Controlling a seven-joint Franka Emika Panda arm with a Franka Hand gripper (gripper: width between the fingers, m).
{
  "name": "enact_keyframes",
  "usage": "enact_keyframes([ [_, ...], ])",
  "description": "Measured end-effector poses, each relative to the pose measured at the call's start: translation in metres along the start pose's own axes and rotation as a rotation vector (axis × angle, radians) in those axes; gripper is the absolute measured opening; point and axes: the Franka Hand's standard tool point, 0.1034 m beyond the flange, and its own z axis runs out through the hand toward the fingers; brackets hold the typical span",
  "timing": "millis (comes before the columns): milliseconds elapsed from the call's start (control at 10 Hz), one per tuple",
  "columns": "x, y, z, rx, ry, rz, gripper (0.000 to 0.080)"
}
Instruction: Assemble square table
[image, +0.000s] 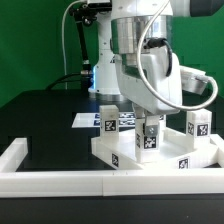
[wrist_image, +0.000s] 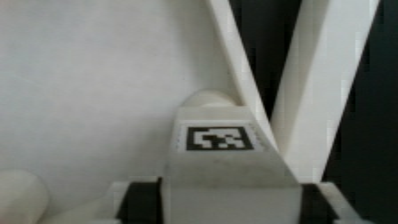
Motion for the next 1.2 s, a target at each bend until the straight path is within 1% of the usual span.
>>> enact_keyframes([
  [100, 0.0, 0.0, 0.0, 0.001, -0.001, 0.001, 0.0513],
  [200, 0.0, 0.0, 0.0, 0.005, 0.0, -0.047, 0.0513],
  [300, -0.002, 0.0, 0.001, 0.016, 0.003, -0.081, 0.0622],
  [400, -0.006, 0.001, 0.002, 0.027, 0.011, -0.138, 0.0622],
  [500, -0.009, 0.001, 0.001, 0.028, 0.01, -0.265, 0.0644],
  [800, -0.011, 0.001, -0.004, 0.033, 0.013, -0.606, 0.0649],
  [1100, -0.008, 0.002, -0.004, 0.03, 0.019, -0.905, 0.0649],
  [1200, -0.009, 0.003, -0.003, 0.024, 0.023, -1.006, 0.0649],
])
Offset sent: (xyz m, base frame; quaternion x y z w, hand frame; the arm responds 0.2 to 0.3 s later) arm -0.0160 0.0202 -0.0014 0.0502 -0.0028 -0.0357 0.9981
